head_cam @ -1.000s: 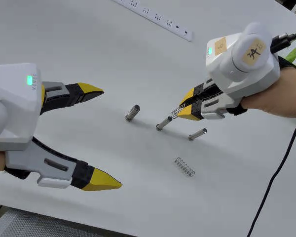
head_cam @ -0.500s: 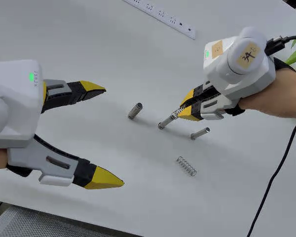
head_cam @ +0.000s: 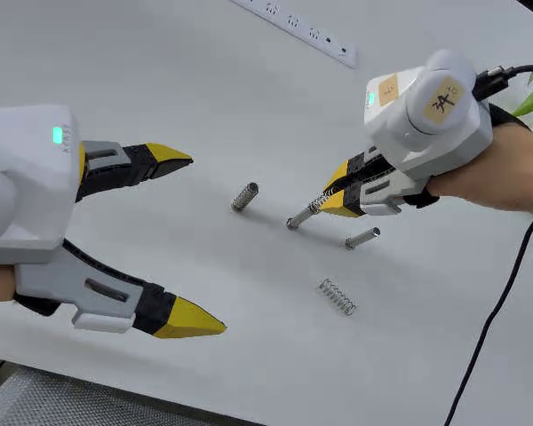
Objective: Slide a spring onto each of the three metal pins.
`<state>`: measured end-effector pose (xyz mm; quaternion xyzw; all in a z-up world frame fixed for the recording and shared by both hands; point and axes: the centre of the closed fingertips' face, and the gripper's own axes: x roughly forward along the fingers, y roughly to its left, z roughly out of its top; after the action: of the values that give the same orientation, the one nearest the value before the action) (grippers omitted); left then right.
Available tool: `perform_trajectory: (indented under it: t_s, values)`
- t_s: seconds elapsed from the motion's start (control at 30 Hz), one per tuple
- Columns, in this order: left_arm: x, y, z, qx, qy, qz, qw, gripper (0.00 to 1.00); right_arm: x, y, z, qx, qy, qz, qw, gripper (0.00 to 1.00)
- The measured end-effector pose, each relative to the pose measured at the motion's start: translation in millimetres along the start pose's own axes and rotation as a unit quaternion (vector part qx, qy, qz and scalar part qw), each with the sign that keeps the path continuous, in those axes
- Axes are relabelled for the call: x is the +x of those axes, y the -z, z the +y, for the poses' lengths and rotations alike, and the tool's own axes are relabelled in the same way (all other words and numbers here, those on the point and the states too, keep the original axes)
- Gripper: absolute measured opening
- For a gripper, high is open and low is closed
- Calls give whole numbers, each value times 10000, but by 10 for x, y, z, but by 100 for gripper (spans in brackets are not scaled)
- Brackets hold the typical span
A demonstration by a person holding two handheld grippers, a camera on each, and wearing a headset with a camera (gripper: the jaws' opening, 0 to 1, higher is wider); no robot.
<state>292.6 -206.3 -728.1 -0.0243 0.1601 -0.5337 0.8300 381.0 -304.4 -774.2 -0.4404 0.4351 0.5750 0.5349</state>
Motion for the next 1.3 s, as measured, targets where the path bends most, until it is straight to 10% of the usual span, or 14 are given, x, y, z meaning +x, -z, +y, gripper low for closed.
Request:
perform_trajectory:
  t_s: [1.3]
  values:
    - [23, 35, 16, -79, 2, 5, 10000, 99, 411, 82, 30, -65, -77, 88, 9999, 7]
